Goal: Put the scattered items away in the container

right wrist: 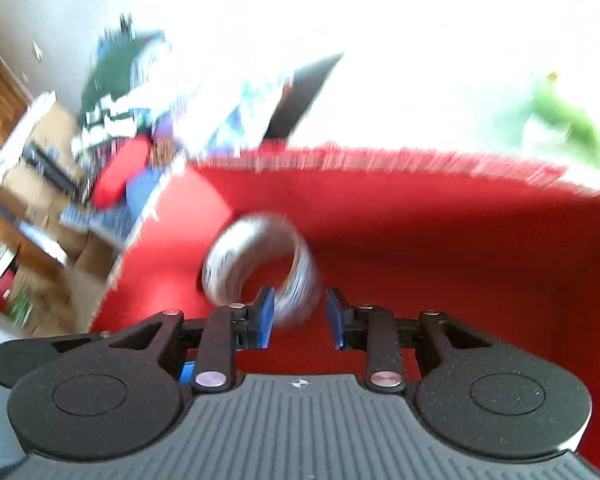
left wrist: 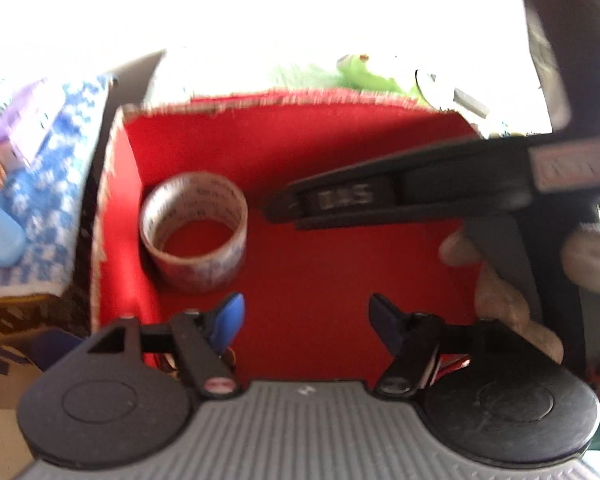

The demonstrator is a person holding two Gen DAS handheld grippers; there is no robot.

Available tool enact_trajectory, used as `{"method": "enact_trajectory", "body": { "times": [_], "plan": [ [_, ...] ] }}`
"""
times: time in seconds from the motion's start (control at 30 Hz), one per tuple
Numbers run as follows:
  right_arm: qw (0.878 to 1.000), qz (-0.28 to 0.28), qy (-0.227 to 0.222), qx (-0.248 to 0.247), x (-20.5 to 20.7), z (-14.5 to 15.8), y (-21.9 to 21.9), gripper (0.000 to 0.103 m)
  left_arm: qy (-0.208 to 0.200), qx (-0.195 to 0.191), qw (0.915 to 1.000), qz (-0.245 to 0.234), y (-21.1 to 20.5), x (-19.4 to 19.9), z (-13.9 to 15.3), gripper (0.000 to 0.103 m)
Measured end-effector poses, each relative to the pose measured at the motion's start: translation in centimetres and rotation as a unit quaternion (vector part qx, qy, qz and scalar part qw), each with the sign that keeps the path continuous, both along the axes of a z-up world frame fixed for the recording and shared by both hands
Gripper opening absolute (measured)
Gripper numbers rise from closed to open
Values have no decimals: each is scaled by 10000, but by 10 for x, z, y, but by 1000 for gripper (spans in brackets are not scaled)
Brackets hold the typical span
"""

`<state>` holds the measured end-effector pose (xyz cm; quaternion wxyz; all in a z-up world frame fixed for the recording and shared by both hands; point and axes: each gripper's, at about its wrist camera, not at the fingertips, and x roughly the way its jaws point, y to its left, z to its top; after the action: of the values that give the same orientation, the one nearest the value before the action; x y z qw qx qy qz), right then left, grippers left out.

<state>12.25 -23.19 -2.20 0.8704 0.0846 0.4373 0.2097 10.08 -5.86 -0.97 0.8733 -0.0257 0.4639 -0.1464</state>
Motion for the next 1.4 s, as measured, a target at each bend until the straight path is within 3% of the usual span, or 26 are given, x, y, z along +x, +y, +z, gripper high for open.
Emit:
{"method": "enact_trajectory", "body": {
  "times": [0.13,0.27,0.33,0.43,0.5,0.6,0.7,0.83,0.87,1.03,1.13,1.23,1.33,1.4],
  "plan": [
    [9942,-565,-801,448,-23,24,-13,44,-573,6,9982,186,3,-20,21,85],
    [9765,-1012,-1814,572,-55,52,-20,82,-1167,-111,9925,351,1,-45,41,96],
    [9704,-1090,-2027,735,-73,60,-30,85,-1320,-124,9907,296,-3,-54,48,96],
    [9742,-1044,-1865,725,-93,63,-48,75,-1426,-60,9897,-76,-15,-67,56,93],
    [9776,-949,-1819,478,-108,59,-53,50,-1404,-157,9891,-409,-19,-78,58,91],
    [9847,-698,-1558,353,-126,45,-50,41,-1209,-360,9892,-746,-17,-94,55,91],
    [9907,-313,-1161,631,-144,32,-47,39,-804,-446,9914,-934,-14,-104,42,90],
    [9952,162,-633,730,-163,14,-43,34,-247,-344,9947,-932,-7,-110,9,62],
    [9962,177,-465,719,-162,7,-40,30,-118,-299,9954,-897,-5,-111,-1,60],
    [9956,324,244,844,-145,-20,-21,28,329,-318,9954,-836,-7,-110,-32,62],
    [9955,340,565,675,-133,-31,-5,28,538,-104,9958,-738,-12,-106,-48,62],
    [9935,410,874,603,-121,-41,11,27,755,-17,9948,-682,-12,-102,-62,57],
    [9921,515,1060,418,-113,-46,26,22,865,-85,9941,-642,-9,-104,-66,43],
    [9917,558,1128,270,-111,-49,35,22,864,-110,9945,-581,-5,-105,-66,43]
  ]
}}
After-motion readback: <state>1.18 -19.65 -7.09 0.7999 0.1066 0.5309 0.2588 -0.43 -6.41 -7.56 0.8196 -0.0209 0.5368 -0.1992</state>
